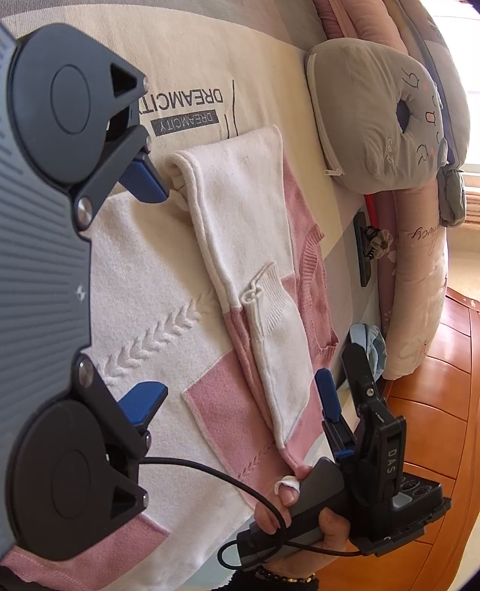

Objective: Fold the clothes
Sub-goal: 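Lower the sleeve onto the chest and open the right tool, then withdraw the open right tool while moving the left tool to the white ribbed cuff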

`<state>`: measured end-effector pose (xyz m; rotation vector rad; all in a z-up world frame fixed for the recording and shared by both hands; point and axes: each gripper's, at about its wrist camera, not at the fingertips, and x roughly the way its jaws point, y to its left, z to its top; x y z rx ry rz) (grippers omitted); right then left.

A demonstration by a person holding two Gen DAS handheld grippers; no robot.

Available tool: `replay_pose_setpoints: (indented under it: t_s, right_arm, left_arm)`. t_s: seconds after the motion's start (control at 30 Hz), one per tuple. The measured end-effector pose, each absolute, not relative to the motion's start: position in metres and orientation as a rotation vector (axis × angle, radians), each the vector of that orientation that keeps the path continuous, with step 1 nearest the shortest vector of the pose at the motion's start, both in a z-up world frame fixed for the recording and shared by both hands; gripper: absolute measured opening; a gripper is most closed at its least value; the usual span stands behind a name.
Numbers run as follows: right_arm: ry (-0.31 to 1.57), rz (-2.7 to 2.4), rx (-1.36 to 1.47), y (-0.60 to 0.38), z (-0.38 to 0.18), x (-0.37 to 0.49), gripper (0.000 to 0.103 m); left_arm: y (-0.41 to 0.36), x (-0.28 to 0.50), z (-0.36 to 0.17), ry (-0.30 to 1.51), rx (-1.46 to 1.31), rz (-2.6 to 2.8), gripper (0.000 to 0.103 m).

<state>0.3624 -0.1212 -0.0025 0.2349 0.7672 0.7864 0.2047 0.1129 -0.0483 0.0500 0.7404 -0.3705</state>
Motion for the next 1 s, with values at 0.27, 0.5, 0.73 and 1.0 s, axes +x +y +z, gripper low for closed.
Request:
replay_pose_setpoints:
  t_s: [0.27, 0.5, 0.73, 1.0]
  right_arm:
    - [0.768, 0.586, 0.275, -0.206, 0.001, 0.330, 0.103]
    - [0.773, 0.614, 0.204, -0.221, -0.017, 0.280, 0.103]
    - [0.763, 0.663, 0.136, -0.220, -0.035, 0.239, 0.103]
    - [0.744, 0.687, 0.180, -0.239, -0.045, 0.221, 0.103]
  left_arm:
    - [0.119, 0.206, -0.045, 0.711, -0.043, -0.398, 0.102]
    - [0.097, 0.228, -0.032, 0.739, -0.186, -0.398, 0.102]
    - [0.063, 0.277, -0.013, 0.802, -0.407, -0.519, 0.102]
    - [0.060, 0.318, -0.052, 0.973, -0.625, -0.442, 0.102]
